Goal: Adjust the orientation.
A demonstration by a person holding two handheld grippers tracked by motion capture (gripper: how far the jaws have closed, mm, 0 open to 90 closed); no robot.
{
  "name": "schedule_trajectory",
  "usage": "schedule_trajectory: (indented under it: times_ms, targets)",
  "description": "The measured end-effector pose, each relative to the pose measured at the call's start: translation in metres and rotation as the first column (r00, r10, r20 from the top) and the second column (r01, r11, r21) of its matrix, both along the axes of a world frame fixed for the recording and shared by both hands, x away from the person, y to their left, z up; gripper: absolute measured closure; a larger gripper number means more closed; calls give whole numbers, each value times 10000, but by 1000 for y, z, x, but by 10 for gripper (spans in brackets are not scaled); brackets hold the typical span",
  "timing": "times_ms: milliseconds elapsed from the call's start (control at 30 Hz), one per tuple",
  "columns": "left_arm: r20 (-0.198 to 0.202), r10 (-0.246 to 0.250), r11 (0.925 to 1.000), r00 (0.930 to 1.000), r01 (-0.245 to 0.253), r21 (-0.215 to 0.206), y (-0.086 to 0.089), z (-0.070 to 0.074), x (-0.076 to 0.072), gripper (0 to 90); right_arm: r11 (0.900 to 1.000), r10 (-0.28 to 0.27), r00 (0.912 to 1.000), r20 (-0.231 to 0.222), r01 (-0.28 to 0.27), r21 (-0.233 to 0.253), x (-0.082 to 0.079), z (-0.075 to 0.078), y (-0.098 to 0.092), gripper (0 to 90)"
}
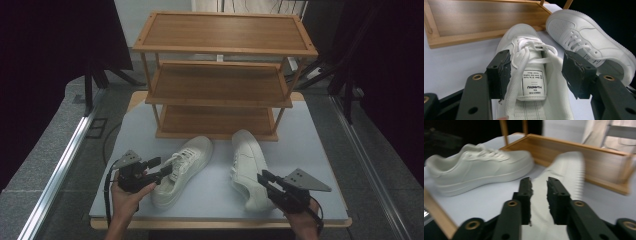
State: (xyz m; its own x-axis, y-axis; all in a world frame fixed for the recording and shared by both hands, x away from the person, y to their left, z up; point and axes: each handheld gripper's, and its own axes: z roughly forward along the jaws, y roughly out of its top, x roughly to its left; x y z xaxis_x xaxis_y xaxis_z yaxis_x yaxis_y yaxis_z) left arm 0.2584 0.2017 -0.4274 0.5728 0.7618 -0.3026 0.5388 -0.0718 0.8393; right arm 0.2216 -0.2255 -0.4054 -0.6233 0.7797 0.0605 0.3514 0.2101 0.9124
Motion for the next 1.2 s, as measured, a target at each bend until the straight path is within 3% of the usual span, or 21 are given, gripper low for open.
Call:
schedule_trajectory:
  times_ms: [133, 167, 233, 333, 400, 467, 667, 733, 867, 1067, 1200]
  targets:
    - [-44, -84, 9999, 10000, 84, 130, -2, -1, 1, 401, 9975, 647, 9977, -218, -652, -262, 2, -5, 20, 861]
    - [-63, -100, 9998, 9999, 101, 142, -2, -2, 2, 400, 9927, 1071, 9935, -383, -1090, -515, 2, -8, 31, 895]
    - [-99, -45, 9992, 9999, 48, 397, -3, -3, 3, 399, 9857, 1426, 9885, -502, -1465, -834, 1, -12, 40, 898]
    - [-202, -156, 9989, 9997, 165, 445, -5, -5, 5, 398, 9736, 1814, 9815, -612, -1880, -1294, -2, -17, 50, 899]
    - [-222, -199, 9987, 9996, 209, 467, -6, -6, 5, 389, 9704, 1833, 9808, -672, -1915, -1469, -3, -19, 52, 899]
    - [-202, -192, 9977, 9996, 204, 640, -7, -7, 6, 385, 9652, 1624, 9839, -743, -1740, -1952, -3, -24, 54, 899]
    - [-163, -86, 9985, 9998, 95, 535, -4, -6, 5, 389, 9545, 759, 9923, -979, -1007, -2808, 0, -35, 49, 898]
    - [-140, 17, 9989, 9999, -11, 462, -2, -5, 4, 389, 9658, 856, 9902, -1105, -1097, -2349, 0, -36, 44, 898]
    - [-108, 118, 9993, 9999, -115, 354, 2, -5, 3, 389, 9680, 816, 9915, -1009, -1029, -2289, -1, -35, 40, 899]
    - [-91, 267, 9993, 9996, -265, 249, 6, -5, 0, 390, 9809, 773, 9925, -943, -927, -1713, -1, -30, 24, 900]
    - [-138, 384, 9992, 9992, -381, 154, 8, -7, 0, 390, 9859, 588, 9963, -619, -677, -1530, -1, -25, 12, 899]
